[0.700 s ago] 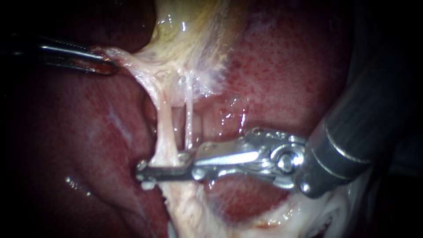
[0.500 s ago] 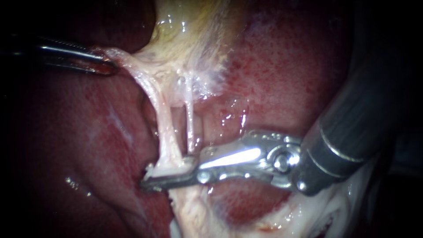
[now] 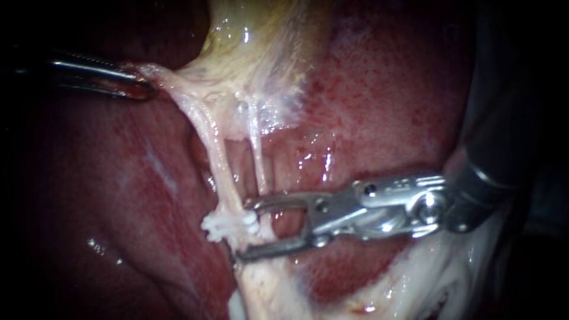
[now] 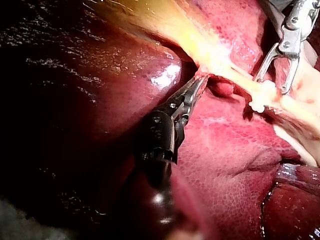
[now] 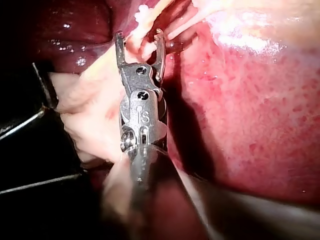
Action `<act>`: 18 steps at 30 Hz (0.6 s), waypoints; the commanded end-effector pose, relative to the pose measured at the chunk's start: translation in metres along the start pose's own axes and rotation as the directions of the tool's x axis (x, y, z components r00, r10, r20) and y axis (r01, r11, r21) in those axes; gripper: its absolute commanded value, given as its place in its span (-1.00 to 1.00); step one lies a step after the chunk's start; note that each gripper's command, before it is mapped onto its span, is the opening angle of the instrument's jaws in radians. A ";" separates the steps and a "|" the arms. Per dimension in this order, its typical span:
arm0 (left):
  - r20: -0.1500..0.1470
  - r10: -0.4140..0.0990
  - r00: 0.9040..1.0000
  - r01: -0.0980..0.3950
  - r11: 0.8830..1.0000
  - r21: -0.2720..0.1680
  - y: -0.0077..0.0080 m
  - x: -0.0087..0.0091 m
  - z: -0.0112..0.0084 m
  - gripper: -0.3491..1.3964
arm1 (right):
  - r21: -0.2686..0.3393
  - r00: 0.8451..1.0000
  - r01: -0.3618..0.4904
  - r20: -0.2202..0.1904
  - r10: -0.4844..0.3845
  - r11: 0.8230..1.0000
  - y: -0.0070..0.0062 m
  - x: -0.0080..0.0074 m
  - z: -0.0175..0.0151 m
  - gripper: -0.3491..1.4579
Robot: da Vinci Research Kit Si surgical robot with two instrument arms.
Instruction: Going back second clip left tube
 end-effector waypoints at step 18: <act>0.000 0.001 1.000 -0.001 1.000 0.002 -0.0001 -0.0001 0.0002 -1.00 | -0.066 0.987 0.159 0.019 -0.158 0.985 0.0015 0.0029 -0.0149 -0.06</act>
